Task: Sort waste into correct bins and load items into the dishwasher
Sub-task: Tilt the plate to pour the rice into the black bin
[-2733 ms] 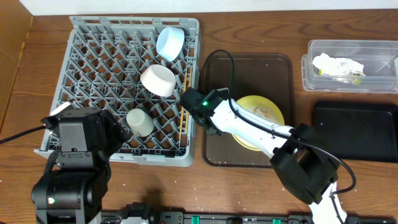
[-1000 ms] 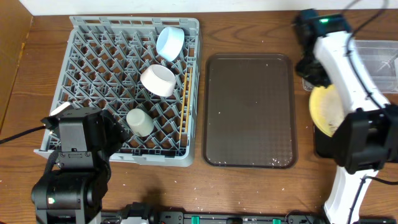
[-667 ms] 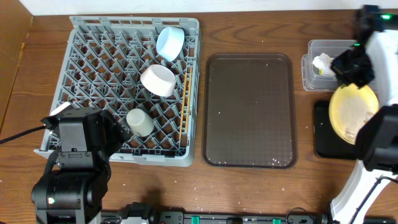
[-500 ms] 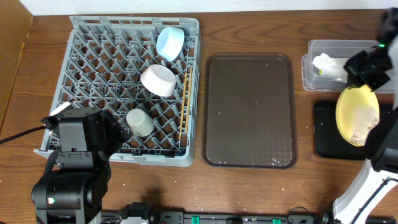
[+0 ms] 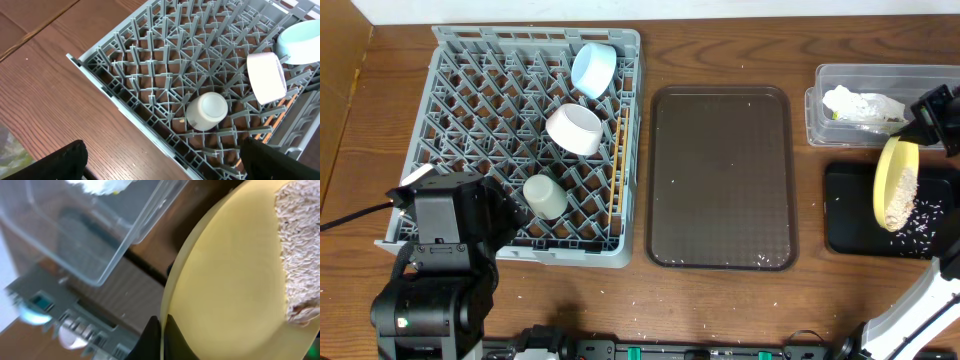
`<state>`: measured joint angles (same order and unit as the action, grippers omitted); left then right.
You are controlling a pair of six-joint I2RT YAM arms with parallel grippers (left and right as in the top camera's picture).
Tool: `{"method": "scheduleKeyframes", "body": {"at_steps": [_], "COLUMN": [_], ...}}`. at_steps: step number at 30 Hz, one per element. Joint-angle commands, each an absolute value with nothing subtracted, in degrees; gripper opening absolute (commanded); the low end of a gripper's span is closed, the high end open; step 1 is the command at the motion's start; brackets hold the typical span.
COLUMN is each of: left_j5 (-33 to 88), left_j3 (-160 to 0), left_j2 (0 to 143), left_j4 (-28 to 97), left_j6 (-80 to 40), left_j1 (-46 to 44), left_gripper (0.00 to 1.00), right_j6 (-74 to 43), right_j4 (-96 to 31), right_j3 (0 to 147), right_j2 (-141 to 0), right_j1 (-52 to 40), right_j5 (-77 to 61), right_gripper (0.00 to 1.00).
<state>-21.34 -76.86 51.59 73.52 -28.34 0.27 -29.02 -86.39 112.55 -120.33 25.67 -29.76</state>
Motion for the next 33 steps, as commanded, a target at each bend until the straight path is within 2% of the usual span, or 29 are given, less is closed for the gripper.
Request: {"method": "scheduleKeyframes", "body": {"at_steps": [1, 5, 17, 23, 33], "left_j5": [-21.91, -21.89, -21.91, -21.91, -21.89], "left_j3": [-77.43, -77.43, -77.43, -77.43, -77.43], "left_j2": [51.59, 51.59, 51.59, 51.59, 51.59], "left_j4": [73.73, 73.73, 73.73, 73.73, 73.73], "left_j6": [-28.38, -28.38, -28.40, -28.38, -28.38], "left_j1": [0.47, 0.47, 0.47, 0.47, 0.47], "left_gripper": [0.98, 0.98, 0.98, 0.98, 0.98], "right_j6": [-23.73, -20.27, -13.76, -12.12, -10.22], "right_j4": [-88.53, -90.85, -94.98, -91.39, -95.74], "right_j3": [113.69, 113.69, 113.69, 113.60, 113.51], "right_j2": [-117.97, -117.97, -117.97, -117.97, -117.99], "right_j1": [28.32, 30.92, 37.15, 37.67, 37.17], "right_j5": [-39.64, -45.63, -51.09, -52.95, -53.43], "right_gripper": [0.01, 0.01, 0.01, 0.01, 0.01]}}
